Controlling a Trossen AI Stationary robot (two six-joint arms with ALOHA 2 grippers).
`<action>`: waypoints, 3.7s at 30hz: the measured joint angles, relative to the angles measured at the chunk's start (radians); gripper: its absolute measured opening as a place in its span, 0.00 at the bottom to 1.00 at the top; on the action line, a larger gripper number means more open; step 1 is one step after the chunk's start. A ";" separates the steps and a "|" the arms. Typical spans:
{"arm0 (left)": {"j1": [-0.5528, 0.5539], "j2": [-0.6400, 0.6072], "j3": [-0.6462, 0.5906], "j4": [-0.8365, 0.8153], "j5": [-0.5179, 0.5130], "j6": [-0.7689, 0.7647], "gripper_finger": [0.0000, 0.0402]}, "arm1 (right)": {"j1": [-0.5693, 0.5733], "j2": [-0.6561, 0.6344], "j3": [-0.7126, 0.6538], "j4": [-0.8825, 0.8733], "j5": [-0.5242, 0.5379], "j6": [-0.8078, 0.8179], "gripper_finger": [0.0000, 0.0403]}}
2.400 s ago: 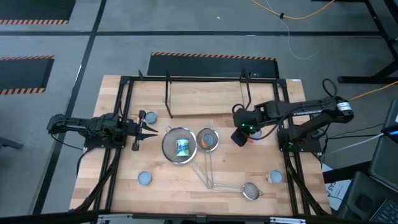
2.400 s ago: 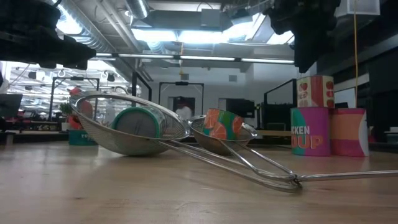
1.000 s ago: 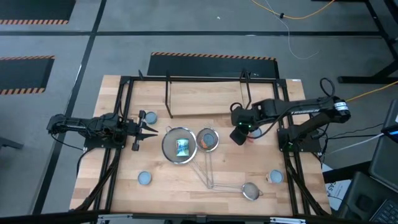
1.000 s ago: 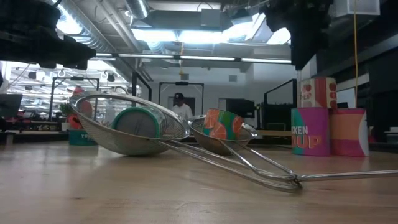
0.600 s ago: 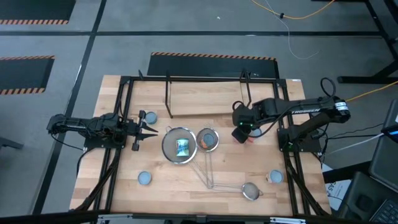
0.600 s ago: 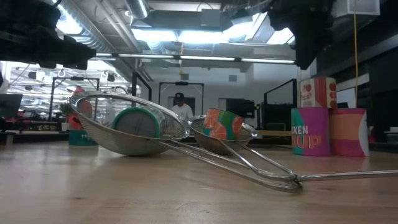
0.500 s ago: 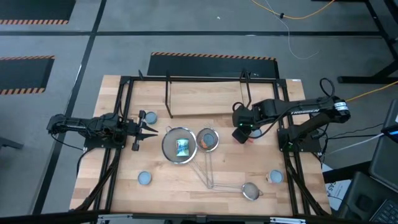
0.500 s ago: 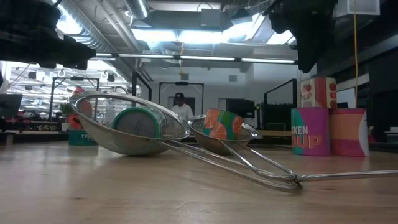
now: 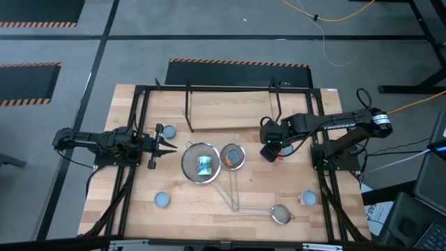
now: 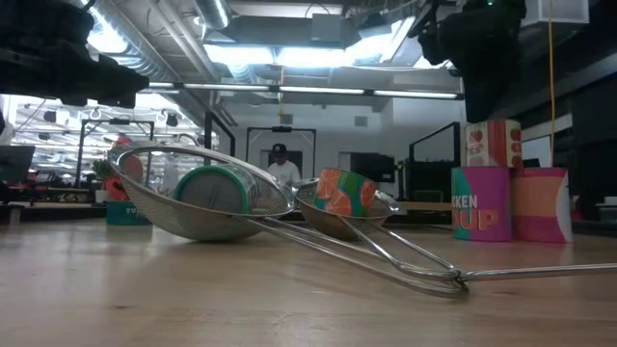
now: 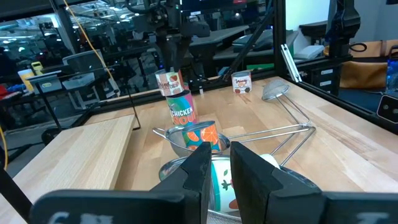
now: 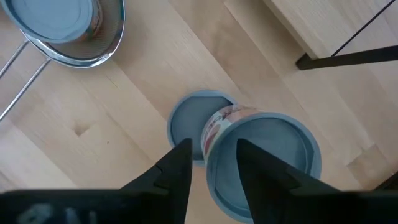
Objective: Pick and place cans onto a shelf
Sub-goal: Put the canned diced tomatoes on the shelf
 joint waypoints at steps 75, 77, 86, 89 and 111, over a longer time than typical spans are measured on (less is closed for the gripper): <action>0.000 0.000 0.000 0.000 0.000 0.000 0.13 | 0.000 0.025 0.141 -0.031 -0.013 -0.175 0.01; 0.000 0.000 0.000 0.000 0.000 0.000 0.13 | 0.000 0.025 0.187 -0.032 -0.029 -0.259 0.01; 0.000 0.000 0.000 0.000 0.000 0.000 0.13 | -0.032 0.024 0.337 -0.019 -0.027 -0.779 0.02; 0.000 0.000 0.000 0.000 0.000 0.000 0.13 | -0.068 0.024 0.339 -0.008 -0.026 -0.995 0.02; 0.000 0.000 0.000 0.000 0.000 0.000 0.13 | -0.372 0.271 0.325 0.000 -0.112 -1.567 0.02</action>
